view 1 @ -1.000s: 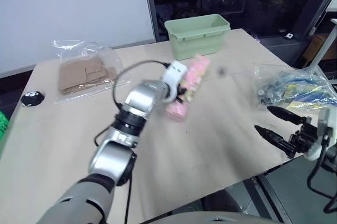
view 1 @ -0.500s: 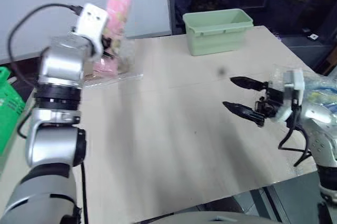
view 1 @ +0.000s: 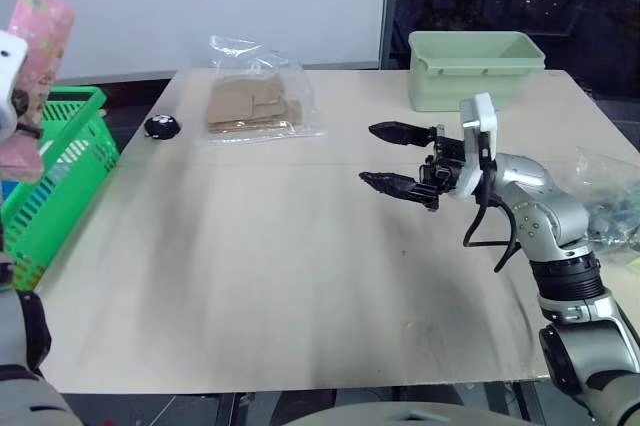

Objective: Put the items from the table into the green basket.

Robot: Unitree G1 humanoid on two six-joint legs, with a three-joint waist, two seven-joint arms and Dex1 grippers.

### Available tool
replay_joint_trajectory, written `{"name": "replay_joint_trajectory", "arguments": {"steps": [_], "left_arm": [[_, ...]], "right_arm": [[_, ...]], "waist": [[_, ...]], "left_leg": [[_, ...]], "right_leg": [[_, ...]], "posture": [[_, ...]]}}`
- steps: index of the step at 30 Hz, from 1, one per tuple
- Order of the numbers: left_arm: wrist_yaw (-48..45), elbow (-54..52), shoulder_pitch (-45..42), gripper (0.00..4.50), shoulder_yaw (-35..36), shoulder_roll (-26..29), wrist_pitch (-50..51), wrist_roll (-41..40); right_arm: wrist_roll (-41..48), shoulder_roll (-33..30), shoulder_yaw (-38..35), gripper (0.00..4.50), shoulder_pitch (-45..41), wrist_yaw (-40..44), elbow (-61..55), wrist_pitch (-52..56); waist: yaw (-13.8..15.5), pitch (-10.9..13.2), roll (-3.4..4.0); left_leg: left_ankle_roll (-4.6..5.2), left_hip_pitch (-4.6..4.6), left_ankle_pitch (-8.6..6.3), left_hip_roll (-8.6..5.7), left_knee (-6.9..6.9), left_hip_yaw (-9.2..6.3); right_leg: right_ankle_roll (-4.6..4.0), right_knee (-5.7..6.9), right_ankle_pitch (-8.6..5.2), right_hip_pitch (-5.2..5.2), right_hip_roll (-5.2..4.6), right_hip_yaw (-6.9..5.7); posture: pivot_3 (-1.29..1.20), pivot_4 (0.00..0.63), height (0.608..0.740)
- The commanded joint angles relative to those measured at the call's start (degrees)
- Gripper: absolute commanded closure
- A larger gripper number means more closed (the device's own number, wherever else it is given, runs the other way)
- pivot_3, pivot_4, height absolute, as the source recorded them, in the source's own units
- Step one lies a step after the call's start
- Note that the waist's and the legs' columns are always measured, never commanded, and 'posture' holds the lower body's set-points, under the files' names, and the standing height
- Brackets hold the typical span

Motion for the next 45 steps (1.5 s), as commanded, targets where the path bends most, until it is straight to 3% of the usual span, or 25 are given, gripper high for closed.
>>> {"name": "replay_joint_trajectory", "arguments": {"steps": [1,10,13,18,22,29,33,37,41,45], "left_arm": [[2.1,4.9,-1.5,3.31,2.0,3.1,-6.3,1.7],[1.8,22.0,-5.0,3.31,0.0,4.5,-17.3,3.2],[-0.2,24.5,-6.5,2.49,-0.7,4.5,-19.0,3.3],[1.6,26.8,-8.8,0.03,-1.3,4.8,-20.0,4.8],[0.6,26.6,-9.8,0.03,-1.2,4.3,-21.3,4.9],[-7.7,17.5,-7.8,0.03,7.2,-2.1,-24.5,-6.9],[-15.2,-7.2,10.1,0.03,14.1,-11.1,-24.0,-18.7],[-13.1,-30.0,25.6,0.03,16.2,-21.5,-15.3,-26.8],[-10.8,-39.3,37.9,0.03,13.7,-30.4,-13.3,-28.2],[-9.1,-42.3,46.5,0.03,9.3,-33.9,-15.5,-23.6]], "right_arm": [[-0.5,0.1,-0.9,0.00,-1.3,0.3,-0.8,-1.0],[-0.4,-0.6,-2.2,0.00,0.8,-0.5,-3.1,-0.5],[-0.2,-1.0,-2.9,0.00,1.4,-0.8,-3.6,-0.4],[-0.2,-1.5,-3.1,0.00,2.3,-1.0,-4.2,-0.3],[-0.3,-1.9,-3.1,0.00,2.7,-1.1,-4.3,-0.4],[-2.5,-4.3,-4.0,0.00,4.4,-0.9,-2.6,-2.2],[-6.1,-6.8,-6.4,0.00,8.5,-2.9,1.5,-5.3],[-10.2,-8.2,-7.7,0.00,14.1,-4.2,4.0,-10.0],[-12.1,-8.7,-8.7,0.00,20.7,-5.7,3.3,-12.1],[-13.0,-8.3,-9.7,0.00,26.2,-7.4,1.8,-13.6]], "waist": [[0.1,0.0,-0.01],[-0.8,-0.1,-0.11],[-0.9,-0.1,-0.11],[-1.3,-0.1,-0.12],[-2.2,-0.1,-0.12],[-2.3,-0.1,-0.13],[-2.3,-0.3,0.24],[-2.6,-0.4,0.25],[-3.3,-0.6,0.48],[-3.9,-0.6,0.59]], "left_leg": [[-0.07,0.03,0.05,0.01,0.00,-0.06],[-0.29,0.11,0.22,0.13,0.00,-0.20],[-0.29,0.09,0.22,0.13,0.00,-0.19],[-0.29,0.10,0.22,0.13,0.00,-0.20],[-0.28,0.11,0.22,0.13,0.00,-0.20],[-0.29,0.11,0.23,0.13,0.01,-0.21],[-0.28,0.10,0.22,0.13,-0.01,-0.11],[-0.27,0.10,0.21,0.21,0.02,0.12],[-0.26,0.23,0.21,0.38,0.00,0.26],[-0.25,0.86,0.20,0.39,-0.04,0.52]], "right_leg": [[-0.04,0.04,0.02,0.02,0.03,-0.04],[-0.20,0.18,0.13,0.04,0.17,-0.15],[-0.21,0.15,0.13,0.05,0.16,-0.16],[-0.21,0.18,0.13,0.05,0.16,-0.17],[-0.21,0.20,0.13,0.07,0.15,-0.17],[-0.22,0.20,0.14,0.07,0.14,-0.18],[-0.29,0.12,0.20,0.07,0.05,-0.12],[-0.38,0.18,0.25,-0.03,-0.03,-0.07],[-0.48,0.20,0.32,0.00,0.16,0.03],[-0.46,0.10,0.29,0.52,0.22,0.24]], "posture": [[0.16,0.000,0.740],[0.10,0.000,0.740],[0.10,0.000,0.740],[0.09,0.000,0.740],[0.09,0.000,0.740],[0.09,0.000,0.740],[0.08,0.000,0.740],[0.06,0.000,0.740],[0.04,0.000,0.740],[0.02,0.000,0.740]]}}
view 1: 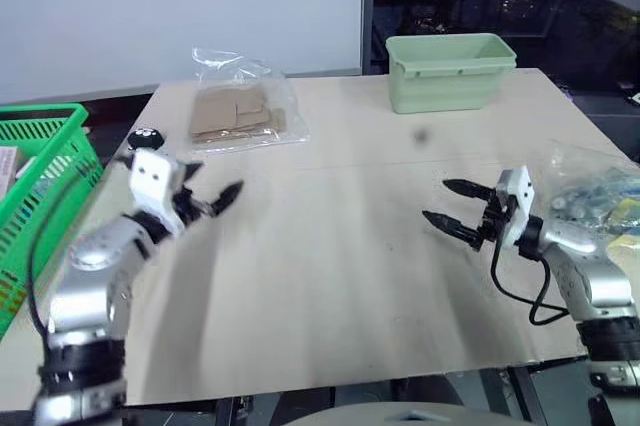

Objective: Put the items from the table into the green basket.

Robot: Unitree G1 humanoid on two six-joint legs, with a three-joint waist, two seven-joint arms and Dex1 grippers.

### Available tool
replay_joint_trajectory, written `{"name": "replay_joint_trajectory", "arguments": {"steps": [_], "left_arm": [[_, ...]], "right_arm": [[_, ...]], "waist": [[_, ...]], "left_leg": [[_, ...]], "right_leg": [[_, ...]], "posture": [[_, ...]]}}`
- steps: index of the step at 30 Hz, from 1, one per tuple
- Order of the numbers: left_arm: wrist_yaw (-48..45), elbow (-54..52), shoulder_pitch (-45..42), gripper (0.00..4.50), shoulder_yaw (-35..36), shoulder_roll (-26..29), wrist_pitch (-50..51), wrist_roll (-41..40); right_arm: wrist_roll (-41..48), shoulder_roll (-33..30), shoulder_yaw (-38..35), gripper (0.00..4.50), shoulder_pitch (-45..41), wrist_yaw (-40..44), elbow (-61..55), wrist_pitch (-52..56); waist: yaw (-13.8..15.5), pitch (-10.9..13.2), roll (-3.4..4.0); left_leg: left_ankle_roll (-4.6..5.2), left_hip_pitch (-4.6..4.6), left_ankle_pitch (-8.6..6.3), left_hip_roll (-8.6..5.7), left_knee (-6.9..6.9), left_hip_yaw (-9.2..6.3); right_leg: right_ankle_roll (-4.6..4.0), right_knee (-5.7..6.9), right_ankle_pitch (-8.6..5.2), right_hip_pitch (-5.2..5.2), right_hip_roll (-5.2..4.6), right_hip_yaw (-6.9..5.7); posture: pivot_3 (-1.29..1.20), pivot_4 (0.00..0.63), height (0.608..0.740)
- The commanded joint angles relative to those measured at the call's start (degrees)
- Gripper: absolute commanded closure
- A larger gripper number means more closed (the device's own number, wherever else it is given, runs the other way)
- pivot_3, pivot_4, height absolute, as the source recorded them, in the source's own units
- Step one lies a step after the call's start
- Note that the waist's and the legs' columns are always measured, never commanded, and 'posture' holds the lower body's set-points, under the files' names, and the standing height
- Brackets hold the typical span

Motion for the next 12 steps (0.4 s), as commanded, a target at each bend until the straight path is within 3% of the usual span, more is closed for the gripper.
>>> {"name": "replay_joint_trajectory", "arguments": {"steps": [1,8,12], "left_arm": [[2.1,-3.8,3.2,0.03,-1.6,-1.0,-2.1,2.9],[2.2,-8.5,10.5,0.03,-3.0,-4.5,-2.9,2.6],[2.1,-9.7,11.8,0.03,-2.9,-4.7,-2.9,2.0]], "right_arm": [[-0.6,-0.1,-2.4,0.00,2.2,-1.5,-3.1,-3.3],[-2.2,0.5,-3.1,0.00,7.2,-2.5,-1.4,-9.5],[-2.7,0.2,-2.6,0.00,8.4,-2.1,-1.6,-10.2]], "waist": [[-0.1,0.0,0.00],[-0.3,0.0,0.00],[-0.4,0.0,0.00]], "left_leg": [[0.00,0.25,0.00,0.01,-0.01,0.06],[0.03,1.19,0.02,0.05,0.01,0.48],[0.04,1.24,0.01,0.07,-0.02,0.51]], "right_leg": [[0.01,-0.03,-0.02,0.22,0.02,0.04],[0.07,-0.26,-0.32,1.24,0.02,0.36],[0.07,-0.42,-0.33,1.32,0.02,0.38]], "posture": [[0.02,0.000,0.740],[0.00,0.000,0.740],[0.00,0.000,0.740]]}}
